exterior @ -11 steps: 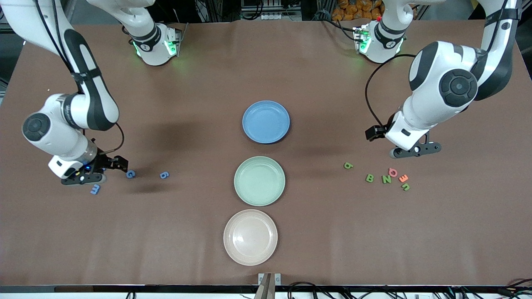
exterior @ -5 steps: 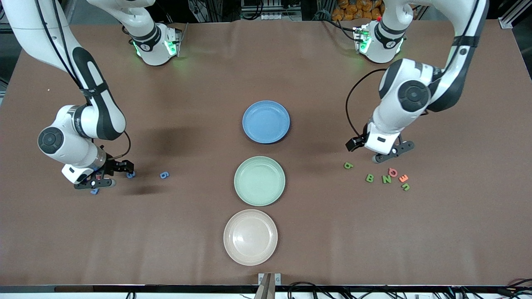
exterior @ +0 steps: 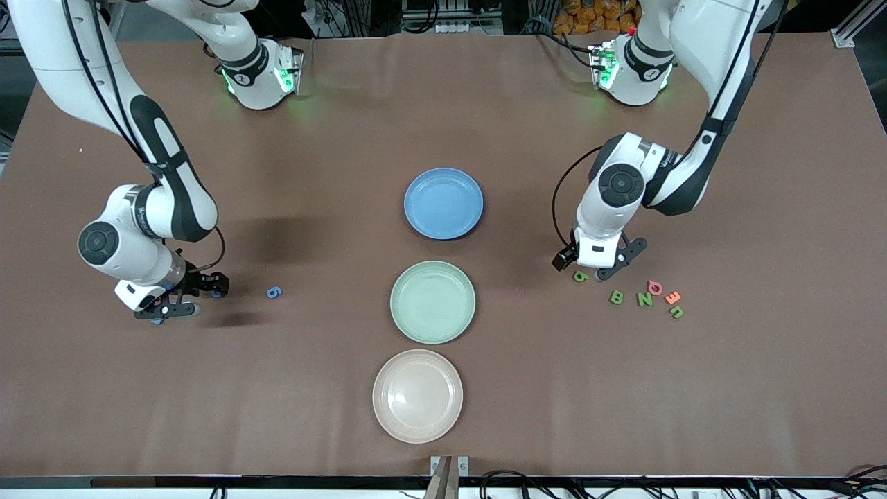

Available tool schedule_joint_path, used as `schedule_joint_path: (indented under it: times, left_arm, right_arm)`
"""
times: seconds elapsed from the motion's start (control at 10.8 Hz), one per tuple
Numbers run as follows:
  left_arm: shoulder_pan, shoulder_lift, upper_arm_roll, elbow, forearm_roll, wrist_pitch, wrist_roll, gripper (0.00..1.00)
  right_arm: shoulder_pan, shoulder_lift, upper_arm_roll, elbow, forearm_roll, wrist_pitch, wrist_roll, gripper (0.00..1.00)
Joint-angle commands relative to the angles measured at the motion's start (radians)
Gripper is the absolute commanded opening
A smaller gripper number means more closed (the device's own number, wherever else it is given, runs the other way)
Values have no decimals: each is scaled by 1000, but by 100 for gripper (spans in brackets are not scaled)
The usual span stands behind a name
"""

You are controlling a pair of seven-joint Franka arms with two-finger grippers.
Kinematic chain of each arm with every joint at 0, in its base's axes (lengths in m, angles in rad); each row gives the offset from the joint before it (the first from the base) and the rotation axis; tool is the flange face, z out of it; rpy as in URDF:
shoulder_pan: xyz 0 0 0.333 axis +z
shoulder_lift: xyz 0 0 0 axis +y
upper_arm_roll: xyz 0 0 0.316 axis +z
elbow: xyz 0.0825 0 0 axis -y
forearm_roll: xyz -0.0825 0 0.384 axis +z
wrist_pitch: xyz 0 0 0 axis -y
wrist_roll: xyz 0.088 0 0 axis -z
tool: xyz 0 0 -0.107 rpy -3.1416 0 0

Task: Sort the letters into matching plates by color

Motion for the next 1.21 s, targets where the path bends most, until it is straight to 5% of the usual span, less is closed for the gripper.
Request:
schedule_joint_path:
  times: [0.0,0.65,1.12]
  left_arm:
    - [3,10,7,17,31,28,-176,100]
    - [82,84,18,3,32,203,-327,100]
    - [68,127,18,-10,32,299,-344,100]
  right_arm:
    - [-13,27,9,11,20,23,-26,67]
    - [-10,38,9,11,19,23,-26,53]
    - [-2,46,9,11,17,24,-27,26]
